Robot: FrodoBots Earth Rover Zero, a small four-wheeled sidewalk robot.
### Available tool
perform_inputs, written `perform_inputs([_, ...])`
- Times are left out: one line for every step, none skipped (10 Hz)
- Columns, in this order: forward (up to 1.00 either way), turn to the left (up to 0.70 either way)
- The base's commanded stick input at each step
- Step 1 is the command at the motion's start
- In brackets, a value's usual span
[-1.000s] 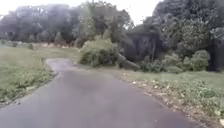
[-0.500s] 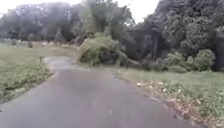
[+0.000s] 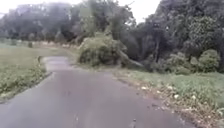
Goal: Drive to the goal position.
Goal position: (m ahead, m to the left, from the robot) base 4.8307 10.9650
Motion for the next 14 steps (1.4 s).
perform_inputs([0.7,0.0])
perform_inputs([0.7,0.0])
perform_inputs([0.7,0.0])
perform_inputs([0.7,0.0])
perform_inputs([0.7,0.0])
perform_inputs([0.7,0.0])
perform_inputs([0.7,0.0])
perform_inputs([0.7,0.0])
perform_inputs([0.7,0.0])
perform_inputs([0.7,0.0])
perform_inputs([0.7,0.0])
perform_inputs([0.7,0.0])
perform_inputs([0.7,0.0])
perform_inputs([0.7,0.0])
